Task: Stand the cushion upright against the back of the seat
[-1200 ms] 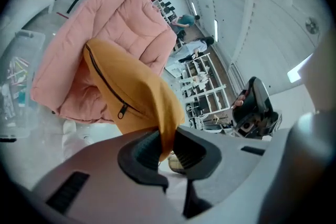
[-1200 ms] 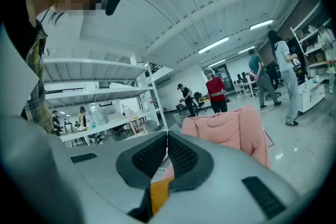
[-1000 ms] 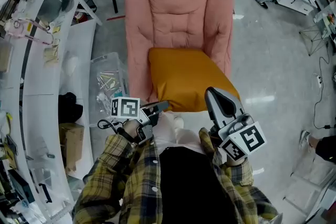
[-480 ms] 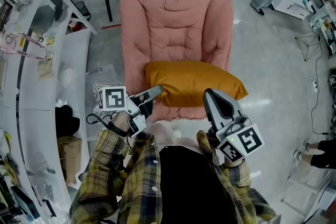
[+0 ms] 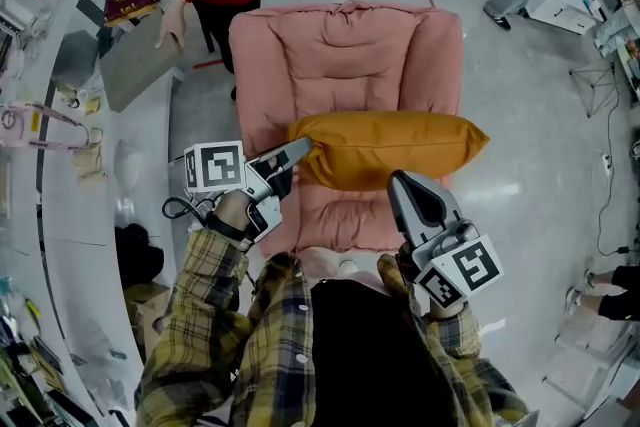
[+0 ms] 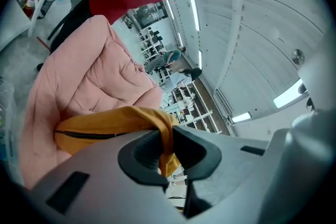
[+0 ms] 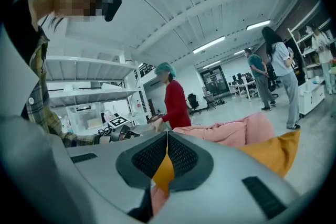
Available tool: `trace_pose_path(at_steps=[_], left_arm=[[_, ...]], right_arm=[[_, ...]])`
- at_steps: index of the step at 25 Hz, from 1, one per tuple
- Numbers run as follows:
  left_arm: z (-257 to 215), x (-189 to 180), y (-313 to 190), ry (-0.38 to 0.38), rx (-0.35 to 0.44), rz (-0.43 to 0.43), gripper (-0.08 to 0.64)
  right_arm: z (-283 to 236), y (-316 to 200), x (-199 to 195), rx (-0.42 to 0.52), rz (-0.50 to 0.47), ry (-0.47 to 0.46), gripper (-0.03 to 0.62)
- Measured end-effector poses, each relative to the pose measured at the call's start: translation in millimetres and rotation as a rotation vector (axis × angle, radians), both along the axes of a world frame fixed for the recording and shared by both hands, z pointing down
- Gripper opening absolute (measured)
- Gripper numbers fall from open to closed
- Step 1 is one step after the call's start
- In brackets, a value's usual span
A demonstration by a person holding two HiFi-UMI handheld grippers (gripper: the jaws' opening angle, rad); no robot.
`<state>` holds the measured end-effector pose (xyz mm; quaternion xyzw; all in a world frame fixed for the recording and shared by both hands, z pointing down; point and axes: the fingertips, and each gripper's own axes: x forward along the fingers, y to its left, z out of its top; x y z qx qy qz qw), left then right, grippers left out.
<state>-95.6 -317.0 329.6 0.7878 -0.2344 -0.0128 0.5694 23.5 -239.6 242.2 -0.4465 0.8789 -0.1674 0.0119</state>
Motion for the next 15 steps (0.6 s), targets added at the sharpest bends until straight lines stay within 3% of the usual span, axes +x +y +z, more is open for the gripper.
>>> trace_pose_path(at_steps=[15], left_arm=[[52.3, -41.5, -174.6, -0.137, 0.026, -0.120, 0.051]], right_arm=[[40.0, -88.6, -24.5, -0.102, 0.032, 0.005, 0.020]])
